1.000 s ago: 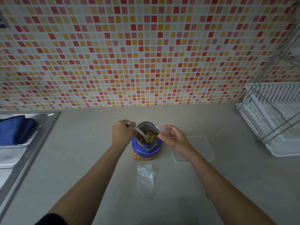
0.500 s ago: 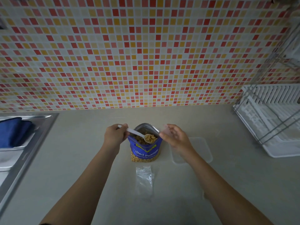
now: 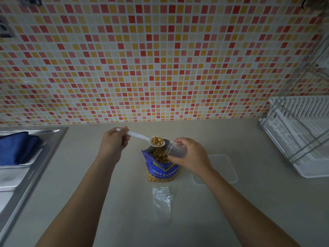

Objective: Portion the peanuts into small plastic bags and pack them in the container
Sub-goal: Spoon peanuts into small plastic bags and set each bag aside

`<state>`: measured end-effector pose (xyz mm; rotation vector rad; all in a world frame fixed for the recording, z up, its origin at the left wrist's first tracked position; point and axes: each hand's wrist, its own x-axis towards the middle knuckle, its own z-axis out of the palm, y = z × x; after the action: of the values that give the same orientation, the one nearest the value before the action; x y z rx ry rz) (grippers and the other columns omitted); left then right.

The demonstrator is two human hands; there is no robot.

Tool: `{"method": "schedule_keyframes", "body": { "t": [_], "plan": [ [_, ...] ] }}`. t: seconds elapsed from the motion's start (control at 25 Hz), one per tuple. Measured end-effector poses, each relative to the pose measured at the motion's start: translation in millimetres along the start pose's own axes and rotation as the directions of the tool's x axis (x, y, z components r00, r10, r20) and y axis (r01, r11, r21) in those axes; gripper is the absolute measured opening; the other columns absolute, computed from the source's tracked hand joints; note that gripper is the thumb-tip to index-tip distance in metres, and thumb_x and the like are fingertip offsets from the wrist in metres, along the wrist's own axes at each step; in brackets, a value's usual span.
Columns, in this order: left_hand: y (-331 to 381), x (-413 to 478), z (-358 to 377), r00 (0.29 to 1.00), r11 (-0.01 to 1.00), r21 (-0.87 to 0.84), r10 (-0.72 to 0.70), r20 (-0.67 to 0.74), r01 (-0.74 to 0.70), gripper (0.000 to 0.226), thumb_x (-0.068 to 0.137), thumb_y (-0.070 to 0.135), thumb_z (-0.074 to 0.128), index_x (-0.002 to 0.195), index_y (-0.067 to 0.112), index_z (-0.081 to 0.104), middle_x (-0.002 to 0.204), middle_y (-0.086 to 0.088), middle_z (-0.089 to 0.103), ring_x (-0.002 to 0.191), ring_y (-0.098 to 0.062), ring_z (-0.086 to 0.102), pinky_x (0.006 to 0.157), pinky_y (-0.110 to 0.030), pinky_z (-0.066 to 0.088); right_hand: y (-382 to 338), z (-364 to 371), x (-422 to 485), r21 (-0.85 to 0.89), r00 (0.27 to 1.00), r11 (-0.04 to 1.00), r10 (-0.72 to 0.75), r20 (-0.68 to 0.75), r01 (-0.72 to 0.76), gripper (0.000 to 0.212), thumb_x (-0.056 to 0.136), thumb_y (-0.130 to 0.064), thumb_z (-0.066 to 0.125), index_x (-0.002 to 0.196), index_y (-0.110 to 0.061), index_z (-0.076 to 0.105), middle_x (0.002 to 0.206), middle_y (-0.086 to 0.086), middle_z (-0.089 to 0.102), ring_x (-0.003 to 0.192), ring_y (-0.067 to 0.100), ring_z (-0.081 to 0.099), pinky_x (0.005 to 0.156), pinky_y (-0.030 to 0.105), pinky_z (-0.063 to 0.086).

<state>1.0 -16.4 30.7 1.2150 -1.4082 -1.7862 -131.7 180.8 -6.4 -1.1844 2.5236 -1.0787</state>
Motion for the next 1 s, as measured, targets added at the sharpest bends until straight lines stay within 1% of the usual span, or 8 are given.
{"method": "schedule_keyframes", "body": {
  "t": [0.16,0.28,0.48,0.56,0.68,0.76,0.92,1.0],
  "plan": [
    [22,-10,9,0.992,0.985,0.122,0.119,0.041,-0.123,0.021,0.093,0.02,0.053,0.098,0.002,0.062,0.07,-0.006,0.055,0.065,-0.015,0.05,0.065,-0.026,0.046,-12,10,0,0.157,1.0,0.988,-0.006,-0.019,0.009,0.057,0.062,-0.043,0.08,0.112,-0.027,0.059,0.104,-0.011,0.063,0.093,0.005,0.057,0.079,0.025,0.049],
    [34,-24,17,0.934,0.863,0.364,0.347,0.081,-0.352,0.022,0.092,0.024,0.053,0.092,0.005,0.065,0.066,-0.003,0.061,0.061,-0.011,0.057,0.063,-0.026,0.047,-21,17,0,0.265,0.999,0.964,0.03,-0.045,-0.017,0.052,0.064,-0.039,0.08,0.109,-0.026,0.06,0.1,-0.014,0.063,0.091,0.003,0.057,0.076,0.019,0.046],
    [55,-65,27,0.634,0.389,0.521,0.623,0.458,-0.759,0.017,0.091,0.026,0.055,0.085,0.014,0.065,0.061,0.001,0.065,0.056,-0.007,0.061,0.055,-0.015,0.045,-31,22,1,0.423,0.99,0.903,0.122,-0.075,-0.079,0.046,0.068,-0.036,0.079,0.108,-0.026,0.06,0.093,-0.018,0.061,0.085,0.0,0.059,0.071,0.015,0.047],
    [61,-72,26,0.547,0.293,0.514,0.7,0.458,-0.806,0.018,0.09,0.025,0.056,0.086,0.011,0.066,0.061,-0.004,0.066,0.056,-0.013,0.062,0.054,-0.022,0.045,-31,21,2,0.449,0.988,0.89,0.132,-0.086,-0.08,0.043,0.069,-0.037,0.078,0.107,-0.027,0.06,0.096,-0.016,0.064,0.085,0.001,0.061,0.069,0.014,0.047],
    [68,-63,18,0.646,0.515,0.466,0.743,0.176,-0.72,0.016,0.091,0.025,0.055,0.086,0.012,0.064,0.061,0.004,0.062,0.056,-0.004,0.062,0.054,-0.016,0.047,-27,19,2,0.497,0.98,0.862,0.175,-0.097,-0.105,0.046,0.069,-0.037,0.078,0.11,-0.025,0.06,0.103,-0.015,0.064,0.082,0.001,0.063,0.066,0.013,0.048],
    [57,-48,15,0.738,0.593,0.508,0.661,0.137,-0.625,0.02,0.092,0.025,0.053,0.086,0.009,0.063,0.062,0.003,0.062,0.055,-0.003,0.061,0.056,-0.02,0.05,-22,16,0,0.526,0.973,0.841,0.209,-0.102,-0.125,0.046,0.069,-0.037,0.078,0.109,-0.026,0.06,0.102,-0.015,0.063,0.079,-0.002,0.062,0.064,0.012,0.049],
    [-2,-30,25,0.707,0.266,0.682,0.48,0.519,-0.681,0.022,0.092,0.021,0.052,0.087,0.004,0.064,0.062,-0.005,0.062,0.054,-0.017,0.052,0.055,-0.023,0.039,-7,10,-7,0.495,0.978,0.851,0.209,-0.006,-0.179,0.047,0.07,-0.042,0.076,0.11,-0.026,0.058,0.098,-0.01,0.064,0.082,0.003,0.062,0.068,0.021,0.054],
    [-24,-21,28,0.738,0.33,0.682,0.477,0.476,-0.653,0.021,0.091,0.019,0.054,0.084,0.003,0.065,0.068,-0.013,0.068,0.058,-0.022,0.055,0.058,-0.025,0.04,-2,8,-9,0.49,0.974,0.843,0.218,0.067,-0.222,0.045,0.072,-0.043,0.075,0.109,-0.028,0.056,0.096,-0.012,0.064,0.086,0.003,0.062,0.069,0.02,0.052]
  ]
}}
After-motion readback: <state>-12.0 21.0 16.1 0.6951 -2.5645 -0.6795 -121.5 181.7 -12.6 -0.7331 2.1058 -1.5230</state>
